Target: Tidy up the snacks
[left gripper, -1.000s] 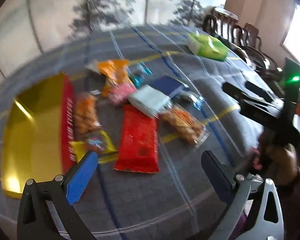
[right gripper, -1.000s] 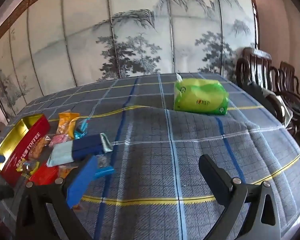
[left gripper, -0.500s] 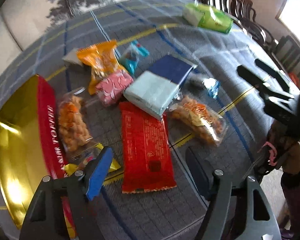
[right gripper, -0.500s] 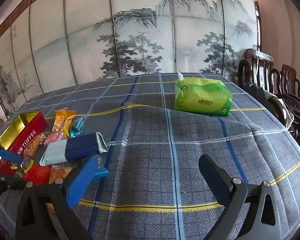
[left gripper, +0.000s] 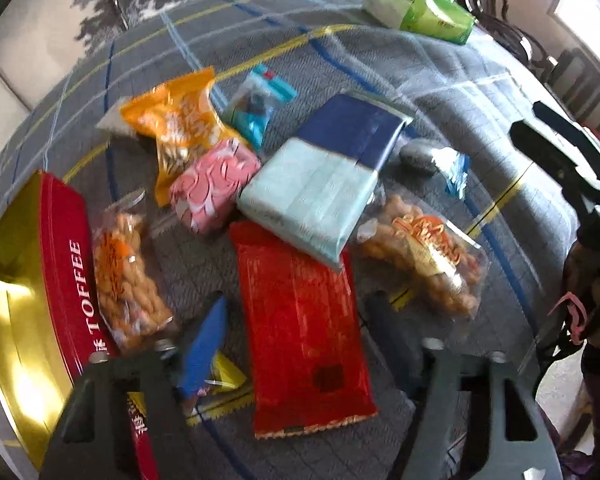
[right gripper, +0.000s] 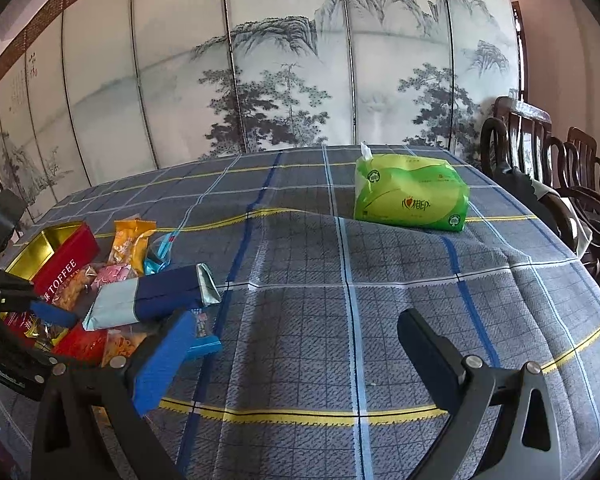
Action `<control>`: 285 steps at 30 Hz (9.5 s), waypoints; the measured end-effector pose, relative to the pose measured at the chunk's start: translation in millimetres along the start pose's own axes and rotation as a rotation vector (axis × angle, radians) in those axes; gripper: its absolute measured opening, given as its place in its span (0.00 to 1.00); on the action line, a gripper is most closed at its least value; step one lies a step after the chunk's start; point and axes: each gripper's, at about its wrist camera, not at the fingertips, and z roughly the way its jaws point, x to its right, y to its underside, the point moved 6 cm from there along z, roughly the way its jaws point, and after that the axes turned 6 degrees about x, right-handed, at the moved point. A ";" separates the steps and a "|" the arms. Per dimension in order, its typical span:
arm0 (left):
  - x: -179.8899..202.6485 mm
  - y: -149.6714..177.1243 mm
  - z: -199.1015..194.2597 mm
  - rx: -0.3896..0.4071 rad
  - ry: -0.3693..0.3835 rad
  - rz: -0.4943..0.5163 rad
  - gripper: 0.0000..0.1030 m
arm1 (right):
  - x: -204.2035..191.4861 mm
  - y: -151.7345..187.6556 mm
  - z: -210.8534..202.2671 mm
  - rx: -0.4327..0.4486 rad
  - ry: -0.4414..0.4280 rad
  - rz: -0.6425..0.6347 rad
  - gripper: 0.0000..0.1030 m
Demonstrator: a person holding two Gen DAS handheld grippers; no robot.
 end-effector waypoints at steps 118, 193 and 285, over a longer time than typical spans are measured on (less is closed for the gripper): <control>-247.9 16.3 -79.4 0.194 -0.390 -0.410 0.36 | 62.3 6.0 51.5 -0.210 0.088 0.142 0.37; -333.6 221.9 -153.8 0.556 -0.699 -1.017 0.90 | -358.6 -23.5 125.5 -0.413 -0.396 -0.014 0.38; -197.2 131.6 -229.5 0.615 -0.546 -0.710 0.98 | -273.6 47.1 41.3 -0.437 -0.738 -0.813 0.28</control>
